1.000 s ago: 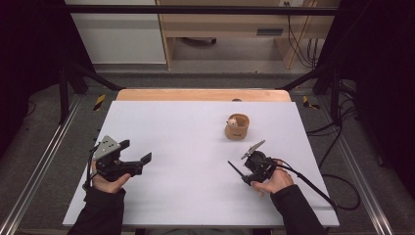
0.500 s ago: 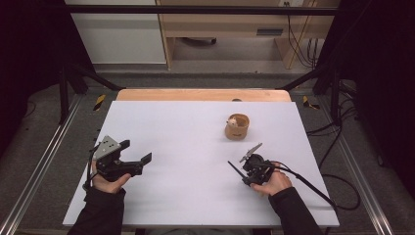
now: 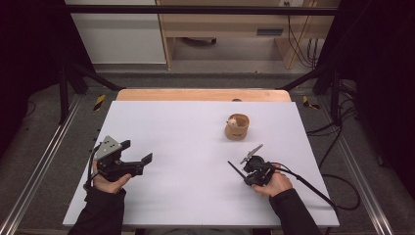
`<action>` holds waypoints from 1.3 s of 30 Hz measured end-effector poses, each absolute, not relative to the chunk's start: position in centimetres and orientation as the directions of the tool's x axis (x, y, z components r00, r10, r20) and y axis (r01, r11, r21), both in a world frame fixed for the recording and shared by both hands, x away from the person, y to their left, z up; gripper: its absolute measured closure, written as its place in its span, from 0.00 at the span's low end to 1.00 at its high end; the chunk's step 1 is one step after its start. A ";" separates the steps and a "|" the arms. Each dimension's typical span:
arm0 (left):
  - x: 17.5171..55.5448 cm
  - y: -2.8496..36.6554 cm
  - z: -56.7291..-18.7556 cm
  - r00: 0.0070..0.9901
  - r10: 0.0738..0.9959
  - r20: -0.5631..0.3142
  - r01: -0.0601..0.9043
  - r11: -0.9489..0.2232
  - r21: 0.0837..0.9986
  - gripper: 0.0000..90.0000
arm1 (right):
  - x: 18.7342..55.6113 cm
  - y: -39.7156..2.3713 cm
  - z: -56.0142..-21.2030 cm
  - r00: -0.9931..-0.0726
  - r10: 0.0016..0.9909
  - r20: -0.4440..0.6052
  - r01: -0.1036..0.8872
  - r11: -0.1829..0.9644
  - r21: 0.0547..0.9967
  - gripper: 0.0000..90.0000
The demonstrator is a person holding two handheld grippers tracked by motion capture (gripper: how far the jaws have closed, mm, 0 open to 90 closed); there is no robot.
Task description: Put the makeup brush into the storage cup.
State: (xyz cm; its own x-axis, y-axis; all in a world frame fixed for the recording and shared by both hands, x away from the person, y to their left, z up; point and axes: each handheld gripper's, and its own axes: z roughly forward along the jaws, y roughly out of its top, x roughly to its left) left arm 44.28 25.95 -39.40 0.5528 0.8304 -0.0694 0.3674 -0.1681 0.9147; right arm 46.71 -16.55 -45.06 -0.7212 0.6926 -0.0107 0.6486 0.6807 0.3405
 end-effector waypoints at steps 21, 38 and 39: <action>44.3 25.9 -39.4 0.553 0.830 -0.067 0.367 -0.171 0.914 0.05 | 46.9 -16.6 -44.9 -0.705 0.709 0.027 0.672 0.655 0.344 0.93; 44.3 25.8 -39.4 0.555 0.829 -0.066 0.367 -0.173 0.914 0.05 | 46.8 -17.2 -43.5 -0.694 0.718 0.064 0.676 0.617 0.403 0.93; 44.3 25.8 -39.4 0.555 0.829 -0.066 0.367 -0.173 0.914 0.05 | 46.8 -17.3 -43.4 -0.697 0.714 0.061 0.670 0.619 0.410 0.93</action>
